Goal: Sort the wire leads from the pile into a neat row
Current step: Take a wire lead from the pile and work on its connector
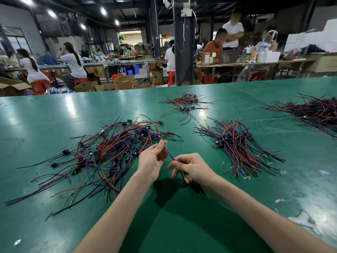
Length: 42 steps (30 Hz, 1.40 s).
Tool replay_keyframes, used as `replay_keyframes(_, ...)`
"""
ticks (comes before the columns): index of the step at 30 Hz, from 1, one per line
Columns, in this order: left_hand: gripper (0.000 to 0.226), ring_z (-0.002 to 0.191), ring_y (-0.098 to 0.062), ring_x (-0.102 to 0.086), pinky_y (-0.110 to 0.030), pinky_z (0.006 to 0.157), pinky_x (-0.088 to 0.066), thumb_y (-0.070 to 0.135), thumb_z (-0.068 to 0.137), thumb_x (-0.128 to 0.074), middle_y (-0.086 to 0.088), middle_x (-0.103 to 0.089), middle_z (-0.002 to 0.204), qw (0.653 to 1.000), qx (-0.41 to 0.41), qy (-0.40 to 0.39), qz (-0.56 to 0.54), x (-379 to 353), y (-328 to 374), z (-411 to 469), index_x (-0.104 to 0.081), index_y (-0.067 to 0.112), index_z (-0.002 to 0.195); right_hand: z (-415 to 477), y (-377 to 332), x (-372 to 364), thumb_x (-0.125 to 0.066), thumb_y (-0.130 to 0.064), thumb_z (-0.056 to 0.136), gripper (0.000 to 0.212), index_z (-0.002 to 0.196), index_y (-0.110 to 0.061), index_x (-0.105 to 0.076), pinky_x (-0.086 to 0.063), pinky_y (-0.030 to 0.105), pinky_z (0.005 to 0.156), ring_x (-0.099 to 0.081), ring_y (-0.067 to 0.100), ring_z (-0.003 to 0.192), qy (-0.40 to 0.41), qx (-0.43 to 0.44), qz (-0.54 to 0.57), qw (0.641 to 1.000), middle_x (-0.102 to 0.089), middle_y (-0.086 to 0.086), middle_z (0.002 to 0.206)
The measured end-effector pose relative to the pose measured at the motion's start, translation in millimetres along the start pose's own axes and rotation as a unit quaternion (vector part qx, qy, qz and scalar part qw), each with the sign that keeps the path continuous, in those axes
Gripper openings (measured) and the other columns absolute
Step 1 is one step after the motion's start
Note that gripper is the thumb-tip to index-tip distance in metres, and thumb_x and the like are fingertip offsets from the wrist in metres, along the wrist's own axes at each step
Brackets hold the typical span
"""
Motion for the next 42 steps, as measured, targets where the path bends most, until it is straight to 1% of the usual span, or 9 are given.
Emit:
replay_keyframes(10,0.014,0.055,-0.004,-0.060,-0.018,0.058,-0.048,0.015,0.094,-0.055,0.006,-0.065,0.062,0.999,0.031,-0.007,-0.022,4,-2,6,-0.065,0.013,0.083,-3,1,0,-0.050,-0.010,0.097,0.018,0.090,-0.005,-0.066,-0.032,0.018,0.033,-0.030,0.007,0.027,-0.024,-0.023,0.028,0.999,-0.067,0.009,0.061)
replay_keyframes(15,0.016,0.066,-0.008,-0.057,-0.022,0.065,-0.044,0.014,0.094,-0.054,0.007,-0.065,0.062,0.998,0.033,0.017,-0.042,13,2,12,-0.064,0.013,0.082,-5,5,-9,-0.044,-0.011,0.100,0.020,0.091,-0.004,-0.060,-0.031,0.017,0.032,-0.026,0.006,0.025,-0.063,-0.062,0.013,0.996,-0.062,0.006,0.052)
replay_keyframes(19,0.015,0.045,0.000,-0.057,-0.022,0.063,-0.044,0.015,0.094,-0.054,0.009,-0.067,0.057,0.998,0.036,0.020,-0.044,17,4,12,-0.064,0.014,0.082,-7,4,-11,-0.041,-0.003,0.100,0.016,0.105,-0.003,-0.055,-0.032,0.018,0.033,-0.029,0.006,0.028,-0.092,-0.060,-0.005,0.994,-0.065,0.009,0.065)
replay_keyframes(25,0.015,0.041,0.001,-0.055,-0.021,0.061,-0.045,0.016,0.094,-0.056,0.008,-0.065,0.056,0.998,0.041,0.024,-0.051,18,4,12,-0.064,0.013,0.082,-9,2,-11,-0.043,-0.010,0.100,0.015,0.103,-0.010,-0.058,-0.029,0.016,0.030,-0.031,0.006,0.028,-0.112,-0.073,-0.010,0.991,-0.058,0.003,0.048)
replay_keyframes(30,0.016,0.043,-0.001,-0.056,-0.020,0.057,-0.049,0.019,0.094,-0.055,0.006,-0.065,0.059,0.997,0.049,0.020,-0.055,19,5,12,-0.064,0.013,0.083,-10,-3,-8,-0.047,-0.011,0.098,0.012,0.104,-0.010,-0.058,-0.032,0.019,0.032,-0.037,0.013,0.035,-0.124,-0.057,-0.023,0.990,-0.070,0.007,0.067)
replay_keyframes(33,0.016,0.044,-0.001,-0.057,-0.016,0.050,-0.051,0.019,0.094,-0.056,0.006,-0.067,0.059,0.997,0.052,0.011,-0.053,17,6,10,-0.065,0.013,0.082,-8,-7,-3,-0.051,-0.015,0.095,0.011,0.096,-0.010,-0.061,-0.034,0.017,0.033,-0.032,0.009,0.032,-0.103,-0.044,-0.019,0.994,-0.074,0.006,0.093)
replay_keyframes(35,0.016,0.043,0.000,-0.055,-0.015,0.047,-0.048,0.020,0.093,-0.057,0.007,-0.066,0.057,0.998,0.059,0.002,-0.035,12,2,6,-0.066,0.013,0.082,-6,-8,2,-0.053,-0.021,0.095,0.014,0.093,-0.010,-0.062,-0.034,0.017,0.034,-0.029,0.008,0.031,-0.072,-0.040,-0.015,0.996,-0.074,0.005,0.098)
replay_keyframes(39,0.015,0.048,-0.006,-0.060,-0.027,0.063,-0.048,0.019,0.092,-0.058,0.005,-0.066,0.061,0.995,0.081,-0.054,0.017,-4,-13,-3,-0.068,0.012,0.082,-1,-9,9,-0.058,-0.020,0.094,0.014,0.088,-0.010,-0.064,-0.034,0.017,0.032,-0.029,0.005,0.029,0.014,-0.014,0.014,1.000,-0.070,0.013,0.086)
replay_keyframes(42,0.015,0.061,-0.009,-0.065,-0.021,0.063,-0.054,0.015,0.090,-0.059,-0.001,-0.071,0.075,0.990,0.086,-0.102,0.040,-13,-21,-9,-0.070,0.009,0.082,1,-8,15,-0.062,-0.012,0.091,0.010,0.081,-0.013,-0.064,-0.034,0.016,0.030,-0.031,0.003,0.029,0.058,0.017,0.034,0.998,-0.059,0.006,0.065)
Point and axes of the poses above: each hand's wrist, its own z-axis towards the middle knuckle, its own x-axis out of the back of the hand, y = z × x, the point moved 4 cm from there along z, towards the middle knuckle
